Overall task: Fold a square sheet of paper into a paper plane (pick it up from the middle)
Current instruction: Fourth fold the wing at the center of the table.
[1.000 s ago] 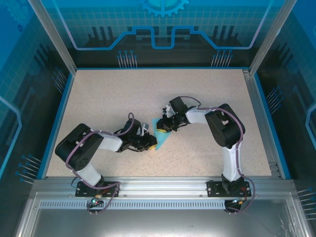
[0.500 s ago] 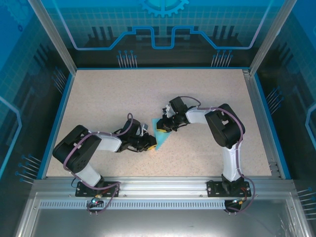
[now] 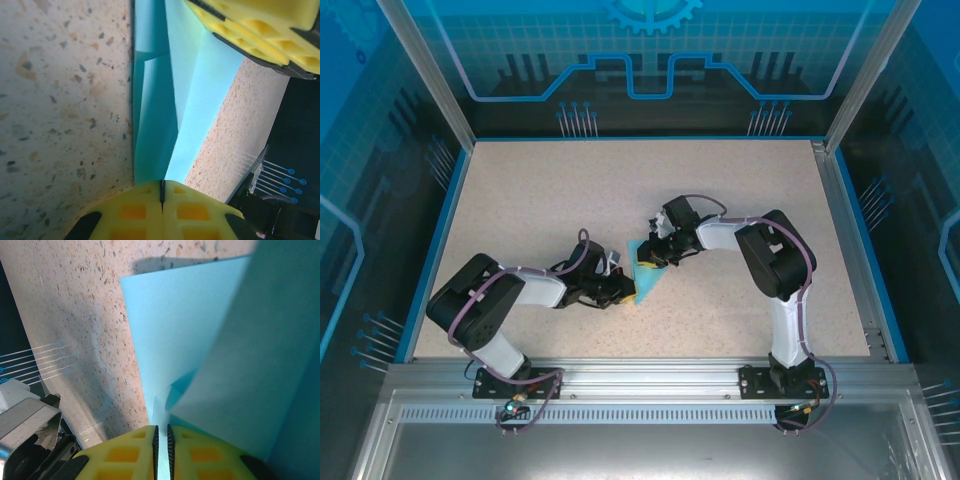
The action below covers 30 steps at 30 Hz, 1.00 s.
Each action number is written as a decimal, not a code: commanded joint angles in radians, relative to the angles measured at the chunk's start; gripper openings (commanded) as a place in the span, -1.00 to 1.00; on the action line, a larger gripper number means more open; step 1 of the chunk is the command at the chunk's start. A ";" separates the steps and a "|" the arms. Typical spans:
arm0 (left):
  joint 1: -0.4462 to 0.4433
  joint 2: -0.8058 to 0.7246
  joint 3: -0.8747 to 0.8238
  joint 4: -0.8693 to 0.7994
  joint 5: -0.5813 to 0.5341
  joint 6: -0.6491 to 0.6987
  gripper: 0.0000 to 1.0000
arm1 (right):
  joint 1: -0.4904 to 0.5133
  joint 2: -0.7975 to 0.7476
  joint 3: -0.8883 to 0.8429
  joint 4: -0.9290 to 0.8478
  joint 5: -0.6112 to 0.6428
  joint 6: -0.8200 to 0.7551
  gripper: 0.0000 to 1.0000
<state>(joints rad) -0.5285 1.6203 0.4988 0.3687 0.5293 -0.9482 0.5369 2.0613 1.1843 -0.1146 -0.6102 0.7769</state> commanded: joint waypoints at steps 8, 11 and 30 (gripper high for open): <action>-0.009 0.018 0.029 -0.106 0.124 0.119 -0.82 | 0.011 0.059 -0.045 -0.071 0.046 -0.011 -0.68; -0.009 0.007 0.030 -0.108 0.119 0.115 -0.78 | 0.010 0.057 -0.048 -0.071 0.047 -0.014 -0.68; -0.010 0.028 0.049 -0.174 0.123 0.154 -0.92 | 0.014 0.068 -0.052 -0.073 0.050 -0.015 -0.68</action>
<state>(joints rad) -0.5304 1.6249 0.5312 0.2661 0.6075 -0.8379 0.5369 2.0628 1.1770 -0.1078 -0.6193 0.7727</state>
